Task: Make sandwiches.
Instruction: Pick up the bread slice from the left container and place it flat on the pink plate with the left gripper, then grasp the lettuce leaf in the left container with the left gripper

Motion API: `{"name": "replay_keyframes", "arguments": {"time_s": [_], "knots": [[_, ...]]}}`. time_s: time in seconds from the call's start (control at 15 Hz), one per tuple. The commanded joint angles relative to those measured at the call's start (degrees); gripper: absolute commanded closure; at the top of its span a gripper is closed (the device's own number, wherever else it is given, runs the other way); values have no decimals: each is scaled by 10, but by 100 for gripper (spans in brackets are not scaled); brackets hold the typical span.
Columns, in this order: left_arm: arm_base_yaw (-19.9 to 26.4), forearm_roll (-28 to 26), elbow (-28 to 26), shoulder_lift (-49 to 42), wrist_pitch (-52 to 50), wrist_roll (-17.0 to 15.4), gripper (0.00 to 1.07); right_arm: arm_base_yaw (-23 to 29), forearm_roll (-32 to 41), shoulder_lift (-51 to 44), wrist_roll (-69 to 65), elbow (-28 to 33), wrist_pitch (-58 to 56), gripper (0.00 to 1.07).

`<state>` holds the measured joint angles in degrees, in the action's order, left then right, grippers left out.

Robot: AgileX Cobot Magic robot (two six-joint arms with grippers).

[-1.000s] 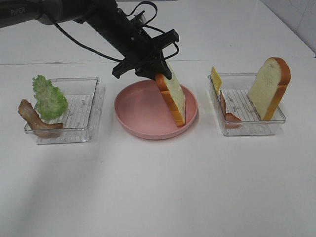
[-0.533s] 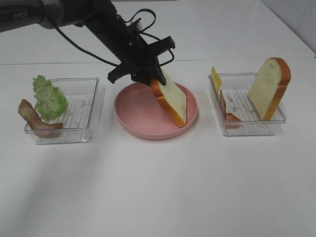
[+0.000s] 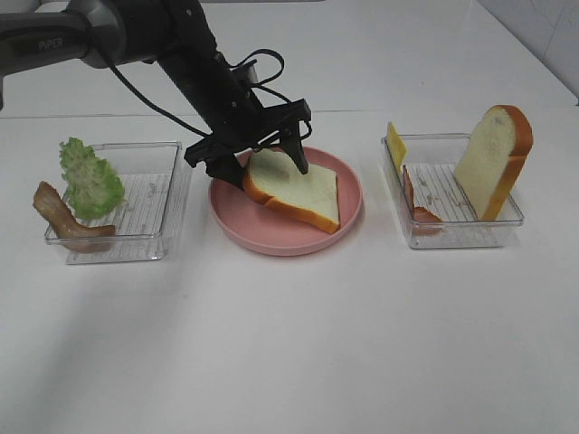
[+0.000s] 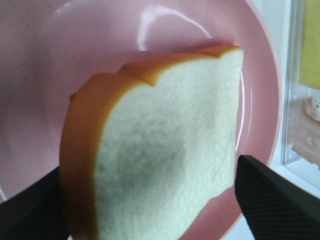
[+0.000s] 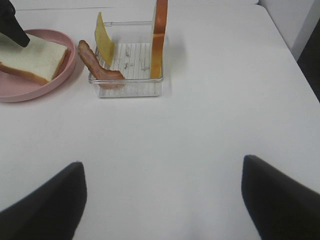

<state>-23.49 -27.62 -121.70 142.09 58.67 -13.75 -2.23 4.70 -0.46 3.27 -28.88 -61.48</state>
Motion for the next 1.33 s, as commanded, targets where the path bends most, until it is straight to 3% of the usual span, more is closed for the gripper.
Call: {"name": "replay_keyframes", "arguments": {"time_s": [0.07, 0.67, 0.87, 1.0, 1.07, 1.13, 1.2, 1.33], "knots": [[-3, 19, 1, -6, 14, -1, 25, -3, 1, -7, 4, 0, 7, 27], [33, 135, -6, -86, 138, -1, 25, -3, 1, -7, 4, 0, 7, 27], [57, 174, -9, -144, 152, 0, 32, -3, 1, -7, 4, 0, 7, 27], [62, 217, -6, -182, 152, 33, 32, -3, 0, -7, 4, 0, 7, 27], [64, 251, 39, -236, 152, 39, 39, -3, 1, -7, 4, 0, 7, 27], [64, 251, 39, -236, 152, 39, 39, -3, 1, -7, 4, 0, 7, 27], [64, 312, 122, -297, 152, 20, 41, -3, 1, -7, 4, 0, 7, 27], [66, 357, 186, -334, 151, -9, 41, -3, 1, -7, 4, 0, 7, 27]]}}
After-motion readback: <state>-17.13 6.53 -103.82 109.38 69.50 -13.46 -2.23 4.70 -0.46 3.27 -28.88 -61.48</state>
